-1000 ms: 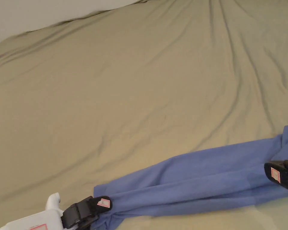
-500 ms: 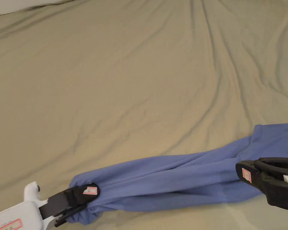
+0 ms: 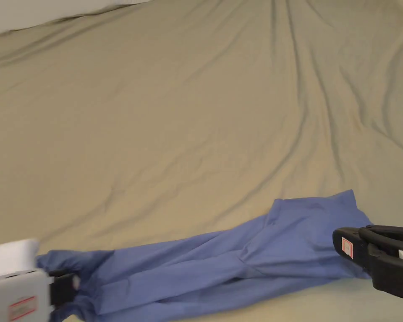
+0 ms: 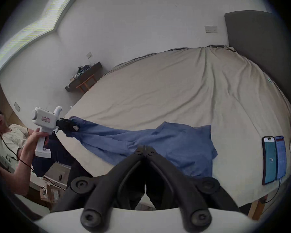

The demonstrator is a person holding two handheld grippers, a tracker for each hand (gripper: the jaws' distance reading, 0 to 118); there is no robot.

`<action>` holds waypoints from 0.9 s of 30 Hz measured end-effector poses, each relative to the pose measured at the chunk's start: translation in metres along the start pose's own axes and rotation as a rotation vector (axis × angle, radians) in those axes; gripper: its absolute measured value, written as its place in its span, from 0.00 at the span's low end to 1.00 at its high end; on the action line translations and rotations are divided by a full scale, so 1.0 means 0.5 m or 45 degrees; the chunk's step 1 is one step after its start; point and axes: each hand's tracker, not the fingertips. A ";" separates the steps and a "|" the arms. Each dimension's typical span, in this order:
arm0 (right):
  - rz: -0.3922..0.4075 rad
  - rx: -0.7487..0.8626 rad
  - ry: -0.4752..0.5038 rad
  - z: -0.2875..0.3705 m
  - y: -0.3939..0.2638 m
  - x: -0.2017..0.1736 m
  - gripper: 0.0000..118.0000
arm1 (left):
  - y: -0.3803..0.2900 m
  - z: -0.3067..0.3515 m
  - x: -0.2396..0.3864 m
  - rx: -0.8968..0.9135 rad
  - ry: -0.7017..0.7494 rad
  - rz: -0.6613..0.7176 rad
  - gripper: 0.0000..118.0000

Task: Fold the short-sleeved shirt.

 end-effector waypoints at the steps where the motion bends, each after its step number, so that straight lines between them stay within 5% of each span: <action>1: -0.012 0.010 0.005 0.007 -0.003 0.007 0.02 | 0.013 -0.006 0.037 0.004 -0.117 -0.021 0.12; 5: -0.038 0.031 -0.021 0.035 -0.016 0.041 0.02 | 0.049 -0.094 0.166 -0.080 -0.438 -0.024 0.12; 8: -0.089 0.056 -0.050 0.057 -0.025 0.068 0.02 | 0.040 -0.166 0.175 -0.136 -0.641 0.138 0.15; 9: -0.115 0.063 -0.053 0.063 -0.029 0.078 0.02 | 0.034 -0.183 0.161 -0.140 -0.735 0.237 0.30; 10: -0.132 0.066 -0.054 0.065 -0.031 0.086 0.02 | 0.029 -0.192 0.148 -0.170 -0.795 0.354 0.72; 11: -0.149 0.070 -0.058 0.066 -0.033 0.092 0.02 | 0.021 -0.188 0.132 -0.190 -0.826 0.414 0.84; 14: -0.177 0.075 -0.043 0.064 -0.035 0.100 0.02 | 0.021 -0.114 0.078 -0.081 -0.706 0.393 0.84; 17: -0.173 0.063 -0.015 0.054 -0.032 0.094 0.02 | 0.028 -0.030 0.063 0.020 -0.406 0.183 0.84; 18: -0.162 0.056 -0.009 0.050 -0.032 0.090 0.02 | 0.030 -0.021 0.062 0.010 -0.288 0.130 0.77; 20: -0.142 0.042 0.007 0.044 -0.033 0.081 0.02 | 0.033 -0.033 0.100 0.006 -0.145 -0.061 0.00; 27: -0.124 0.013 -0.022 0.046 -0.040 0.081 0.02 | 0.049 -0.155 0.327 -0.132 -0.122 -0.315 0.00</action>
